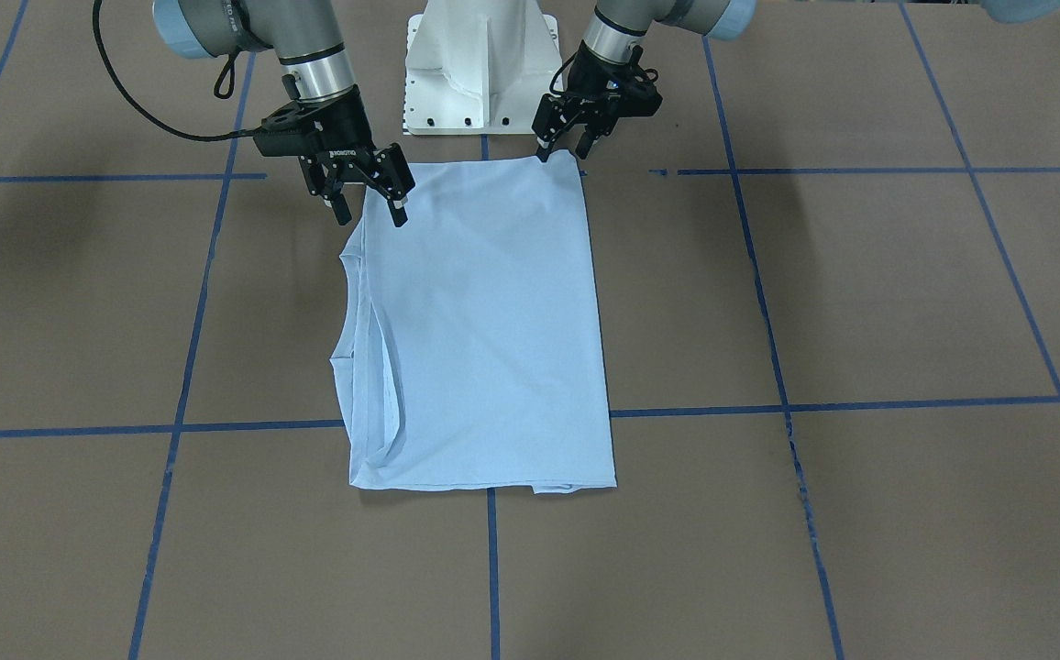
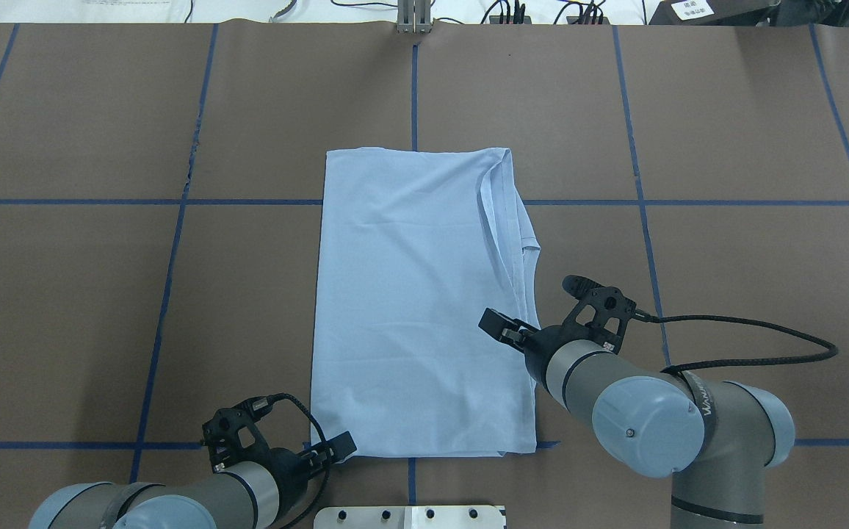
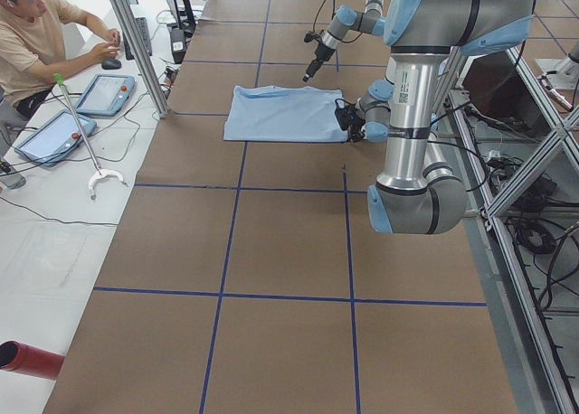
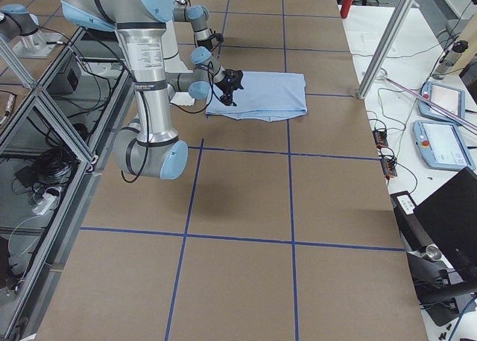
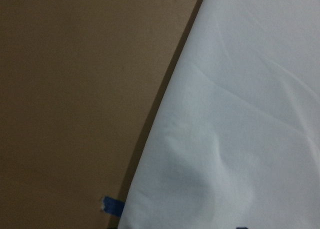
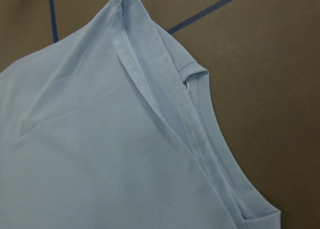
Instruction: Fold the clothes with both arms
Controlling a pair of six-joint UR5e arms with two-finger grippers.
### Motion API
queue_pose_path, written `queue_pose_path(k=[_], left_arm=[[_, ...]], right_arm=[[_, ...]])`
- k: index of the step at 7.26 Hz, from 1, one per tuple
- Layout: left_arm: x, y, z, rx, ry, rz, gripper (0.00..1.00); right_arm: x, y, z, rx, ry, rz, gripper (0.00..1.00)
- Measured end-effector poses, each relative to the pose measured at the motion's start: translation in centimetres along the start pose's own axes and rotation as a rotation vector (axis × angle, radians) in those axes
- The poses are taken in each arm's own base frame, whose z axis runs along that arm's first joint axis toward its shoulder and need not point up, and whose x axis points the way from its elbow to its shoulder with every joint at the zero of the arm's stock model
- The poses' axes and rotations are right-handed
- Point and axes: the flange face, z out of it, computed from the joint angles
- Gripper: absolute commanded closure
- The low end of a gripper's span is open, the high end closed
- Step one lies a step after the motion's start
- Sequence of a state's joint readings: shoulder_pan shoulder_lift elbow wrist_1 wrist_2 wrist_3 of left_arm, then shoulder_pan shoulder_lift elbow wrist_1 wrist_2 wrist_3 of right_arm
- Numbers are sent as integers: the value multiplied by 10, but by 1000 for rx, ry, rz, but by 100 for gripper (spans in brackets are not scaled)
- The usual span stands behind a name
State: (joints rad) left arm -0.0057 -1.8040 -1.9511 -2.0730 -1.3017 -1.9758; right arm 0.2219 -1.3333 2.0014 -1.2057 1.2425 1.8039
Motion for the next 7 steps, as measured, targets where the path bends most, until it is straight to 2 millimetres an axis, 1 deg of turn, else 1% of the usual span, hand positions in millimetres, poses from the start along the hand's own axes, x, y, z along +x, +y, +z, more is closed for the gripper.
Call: queue_pose_path(k=[1,3,4,5,7], left_arm=[[-1,2,2,-2,-6,2,17],[-1,3,4,-2,-7,3,45],[0,3,4,1,-6,1,44],[1,1,4,6,-3,-2,38],[4,-4,3,15,4,-6,35]], right_arm=[[0,0,0,0,0,1,0],[1,0,1,2,1,1,0],[1,0,1,7,0,1,0],[1,0,1,13,-1,0,0],[1,0,1,16,-2,0,0]])
